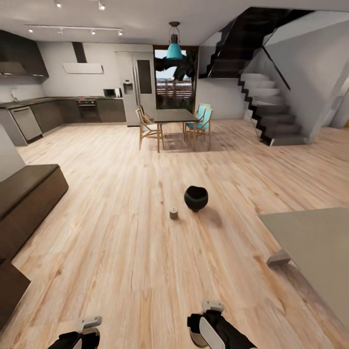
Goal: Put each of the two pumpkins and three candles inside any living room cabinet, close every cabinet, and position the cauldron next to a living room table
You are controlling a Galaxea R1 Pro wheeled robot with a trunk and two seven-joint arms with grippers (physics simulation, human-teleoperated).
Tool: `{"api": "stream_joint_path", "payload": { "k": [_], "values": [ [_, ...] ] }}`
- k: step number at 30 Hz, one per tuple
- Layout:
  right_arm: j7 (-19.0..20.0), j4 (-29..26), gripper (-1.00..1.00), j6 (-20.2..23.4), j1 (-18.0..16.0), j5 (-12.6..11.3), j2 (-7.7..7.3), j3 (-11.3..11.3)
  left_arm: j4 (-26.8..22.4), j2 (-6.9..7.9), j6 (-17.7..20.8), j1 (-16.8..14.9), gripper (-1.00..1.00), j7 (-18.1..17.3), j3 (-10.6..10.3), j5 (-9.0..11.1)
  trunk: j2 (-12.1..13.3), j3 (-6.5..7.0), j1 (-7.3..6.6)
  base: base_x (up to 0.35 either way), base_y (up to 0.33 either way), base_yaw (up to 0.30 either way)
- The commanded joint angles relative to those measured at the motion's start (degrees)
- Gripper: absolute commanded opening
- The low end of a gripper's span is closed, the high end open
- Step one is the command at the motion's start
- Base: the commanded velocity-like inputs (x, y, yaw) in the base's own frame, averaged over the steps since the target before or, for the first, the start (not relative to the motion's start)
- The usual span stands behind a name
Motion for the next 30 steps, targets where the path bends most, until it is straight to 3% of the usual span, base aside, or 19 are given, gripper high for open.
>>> {"api": "stream_joint_path", "payload": {
  "k": [1, 30],
  "values": [
    [-0.01, -0.01, -1.00, -0.01, -0.01, 0.03, 0.00, 0.01, -0.01, 0.00, 0.01, -0.01, -1.00, 0.03, -0.02, -0.10, 0.00, -0.03, 0.00, 0.333, 0.000, 0.280],
    [0.24, -0.23, -1.00, 0.10, -0.01, -0.18, -0.04, -0.06, 0.15, -0.24, -0.07, 0.00, -1.00, 0.05, -0.06, -0.18, 0.00, -0.32, 0.00, 0.333, 0.000, 0.284]
  ]
}}
